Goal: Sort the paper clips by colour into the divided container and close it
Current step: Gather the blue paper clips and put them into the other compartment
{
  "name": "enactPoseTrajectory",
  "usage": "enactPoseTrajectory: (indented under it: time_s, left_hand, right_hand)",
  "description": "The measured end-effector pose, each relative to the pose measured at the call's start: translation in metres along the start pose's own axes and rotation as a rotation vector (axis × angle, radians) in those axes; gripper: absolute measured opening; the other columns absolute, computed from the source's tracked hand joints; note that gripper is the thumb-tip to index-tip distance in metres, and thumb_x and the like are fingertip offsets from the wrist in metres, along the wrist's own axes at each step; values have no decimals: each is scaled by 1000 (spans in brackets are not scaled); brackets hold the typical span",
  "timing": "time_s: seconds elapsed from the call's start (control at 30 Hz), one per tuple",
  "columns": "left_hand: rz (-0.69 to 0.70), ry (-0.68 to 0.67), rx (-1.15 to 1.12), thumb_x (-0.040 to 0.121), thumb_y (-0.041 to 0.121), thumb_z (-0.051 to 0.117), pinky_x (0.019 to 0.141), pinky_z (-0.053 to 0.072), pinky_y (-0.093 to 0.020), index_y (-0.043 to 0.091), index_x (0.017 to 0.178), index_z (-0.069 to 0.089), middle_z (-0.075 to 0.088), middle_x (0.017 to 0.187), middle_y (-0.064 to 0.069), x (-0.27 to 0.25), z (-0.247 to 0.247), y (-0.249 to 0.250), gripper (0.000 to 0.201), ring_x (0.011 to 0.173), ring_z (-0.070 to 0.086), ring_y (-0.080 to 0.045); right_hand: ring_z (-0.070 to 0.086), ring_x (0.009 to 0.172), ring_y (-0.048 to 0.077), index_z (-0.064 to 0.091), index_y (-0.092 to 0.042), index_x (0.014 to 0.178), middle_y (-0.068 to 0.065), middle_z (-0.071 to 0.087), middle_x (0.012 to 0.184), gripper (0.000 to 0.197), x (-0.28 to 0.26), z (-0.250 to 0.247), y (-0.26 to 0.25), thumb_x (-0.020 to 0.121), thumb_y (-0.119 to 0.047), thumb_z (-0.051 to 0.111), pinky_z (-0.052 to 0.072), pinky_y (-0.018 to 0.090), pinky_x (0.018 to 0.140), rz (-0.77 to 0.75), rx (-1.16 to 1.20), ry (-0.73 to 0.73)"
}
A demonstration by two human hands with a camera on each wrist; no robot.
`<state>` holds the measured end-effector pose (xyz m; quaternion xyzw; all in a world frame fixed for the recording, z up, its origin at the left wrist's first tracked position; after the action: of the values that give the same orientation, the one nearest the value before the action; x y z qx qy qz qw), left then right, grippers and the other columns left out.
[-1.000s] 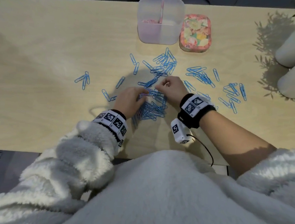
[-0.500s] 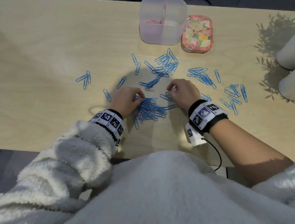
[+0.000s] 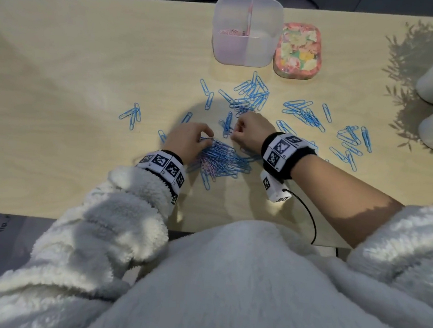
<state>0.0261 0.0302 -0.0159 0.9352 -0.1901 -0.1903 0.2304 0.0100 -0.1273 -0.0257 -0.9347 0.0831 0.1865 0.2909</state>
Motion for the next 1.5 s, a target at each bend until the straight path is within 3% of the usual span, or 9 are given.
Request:
enactPoseTrajectory:
  time_s: [0.17, 0.37, 0.47, 0.57, 0.7, 0.93, 1.07, 1.27, 1.5]
  left_hand:
    - [77, -87, 47, 84, 28, 64, 63, 33, -27, 17, 92, 65, 48, 66, 2, 9, 10, 16, 14, 71, 50, -20]
    - [42, -4, -163, 87, 20, 60, 50, 28, -22, 13, 87, 61, 38, 54, 6, 23, 1, 22, 7, 50, 36, -9]
    - [19, 33, -147, 87, 20, 58, 57, 31, -25, 11, 95, 65, 38, 56, 5, 30, -6, 18, 14, 55, 39, -15]
    - [11, 47, -85, 87, 19, 58, 63, 29, -26, 14, 97, 65, 39, 59, 4, 27, -9, 15, 13, 67, 44, -20]
    - [25, -60, 1, 79, 26, 67, 64, 32, -27, 17, 86, 65, 46, 65, 4, 16, 6, 17, 12, 73, 49, -21]
    - [-2, 4, 47, 81, 27, 67, 77, 43, -32, 11, 91, 63, 67, 96, -11, 5, 12, 15, 20, 94, 60, -26]
    - [27, -34, 75, 84, 24, 63, 75, 42, -33, 10, 93, 63, 64, 89, -11, 4, 11, 19, 17, 91, 58, -28]
    - [-28, -47, -108, 83, 20, 63, 54, 29, -29, 8, 86, 64, 41, 58, 4, 16, 7, 11, 13, 64, 43, -21]
    - [-39, 108, -70, 84, 21, 59, 63, 32, -27, 15, 96, 65, 40, 60, 5, 21, -9, 2, 14, 70, 46, -22]
  right_hand:
    - [64, 83, 25, 60, -13, 66, 9, 70, 85, 16, -6, -8, 20, 80, -19, 65, 49, 34, 74, 85, 23, 45]
    - [47, 63, 21, 40, -16, 68, 7, 51, 72, 23, -17, -18, 31, 89, -11, 48, 35, 25, 51, 65, 393, 155]
    - [39, 43, 15, 44, -15, 75, 8, 51, 64, 18, -20, -13, 37, 91, -5, 42, 30, 16, 35, 127, 672, 73]
    - [35, 32, 6, 50, -13, 92, 4, 51, 62, 17, -21, -4, 45, 88, -1, 39, 25, 14, 34, 215, 809, 46]
    - [41, 44, 9, 65, -10, 76, 3, 51, 59, 22, -23, -3, 36, 85, -5, 45, 31, 20, 44, 133, 651, 101]
    - [51, 79, 19, 67, -22, 93, -8, 50, 68, 11, -17, 9, 5, 85, -23, 59, 40, 30, 72, -56, 80, 176]
    - [60, 98, 31, 58, -24, 108, 10, 67, 101, 20, -14, 10, -2, 88, -22, 53, 44, 36, 79, -111, -80, 179]
    - [57, 105, 31, 60, -19, 108, 11, 65, 109, 19, -7, 3, -11, 91, -23, 51, 42, 37, 82, -146, -207, 143]
    - [45, 66, 21, 58, -9, 87, 1, 50, 68, 11, -9, -19, 14, 88, -17, 50, 32, 27, 62, -22, 249, 267]
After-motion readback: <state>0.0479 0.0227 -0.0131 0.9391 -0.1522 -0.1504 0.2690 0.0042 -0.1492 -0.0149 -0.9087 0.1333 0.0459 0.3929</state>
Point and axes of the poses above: each hand's wrist, its own x-axis towards the middle knuckle, its own z-axis out of the palm, y = z × x, the point moved 5 cm from there along x, towards the middle knuckle
